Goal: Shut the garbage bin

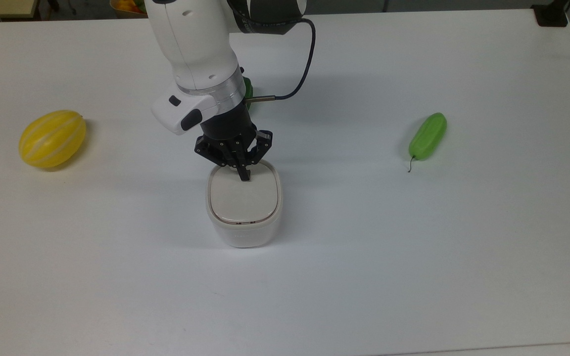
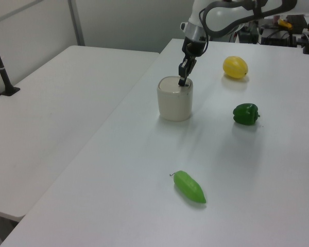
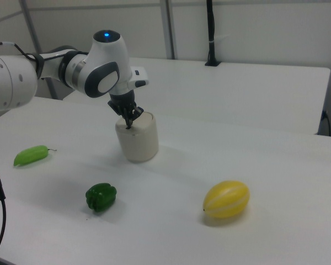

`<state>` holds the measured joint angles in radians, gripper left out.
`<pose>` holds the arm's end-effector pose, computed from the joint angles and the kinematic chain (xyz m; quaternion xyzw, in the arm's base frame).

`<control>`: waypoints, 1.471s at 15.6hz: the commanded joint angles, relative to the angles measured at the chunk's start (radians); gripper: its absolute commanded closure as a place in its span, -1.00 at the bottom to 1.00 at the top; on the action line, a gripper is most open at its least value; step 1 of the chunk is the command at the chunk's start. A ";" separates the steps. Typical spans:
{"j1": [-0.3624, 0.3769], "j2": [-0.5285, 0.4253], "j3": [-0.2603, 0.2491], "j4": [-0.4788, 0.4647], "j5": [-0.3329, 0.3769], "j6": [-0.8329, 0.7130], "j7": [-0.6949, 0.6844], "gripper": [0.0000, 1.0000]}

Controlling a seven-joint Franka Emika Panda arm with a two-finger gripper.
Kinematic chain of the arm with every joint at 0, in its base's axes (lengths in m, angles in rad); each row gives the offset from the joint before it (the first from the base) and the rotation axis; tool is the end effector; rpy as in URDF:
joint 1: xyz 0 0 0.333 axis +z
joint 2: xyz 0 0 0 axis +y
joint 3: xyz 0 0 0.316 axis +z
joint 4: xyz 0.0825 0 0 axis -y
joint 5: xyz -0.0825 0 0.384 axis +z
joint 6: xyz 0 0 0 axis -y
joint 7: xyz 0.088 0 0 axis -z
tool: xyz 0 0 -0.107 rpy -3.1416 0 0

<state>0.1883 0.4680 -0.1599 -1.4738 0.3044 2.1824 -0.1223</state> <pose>0.7134 0.0510 0.4367 -0.9873 -0.0159 -0.1273 0.0937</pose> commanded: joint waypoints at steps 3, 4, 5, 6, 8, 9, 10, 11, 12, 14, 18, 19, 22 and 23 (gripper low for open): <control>0.005 -0.015 -0.010 -0.011 -0.024 -0.029 -0.010 1.00; 0.002 -0.037 -0.010 -0.013 -0.027 -0.050 -0.010 1.00; 0.000 -0.049 -0.013 -0.008 -0.027 -0.087 -0.010 1.00; 0.000 -0.069 -0.018 -0.006 -0.028 -0.114 -0.010 1.00; 0.000 -0.103 -0.029 -0.010 -0.040 -0.151 -0.010 1.00; 0.000 -0.117 -0.032 -0.011 -0.047 -0.180 -0.010 1.00; 0.000 -0.130 -0.035 -0.011 -0.060 -0.219 -0.010 0.96; 0.000 -0.149 -0.036 -0.011 -0.088 -0.266 -0.010 0.93; 0.002 -0.169 -0.038 -0.013 -0.128 -0.323 -0.008 0.87; 0.002 -0.201 -0.038 -0.013 -0.198 -0.432 0.022 0.78; 0.011 -0.299 -0.038 -0.052 -0.278 -0.640 0.104 0.04; 0.011 -0.324 -0.038 -0.069 -0.286 -0.653 0.104 -0.48; -0.022 -0.368 -0.040 -0.080 -0.286 -0.655 0.107 -1.00; -0.044 -0.377 -0.040 -0.077 -0.284 -0.661 0.107 -1.00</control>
<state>0.1800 0.1637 -0.1946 -1.4966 0.0305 1.5335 -0.0340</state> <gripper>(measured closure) 0.348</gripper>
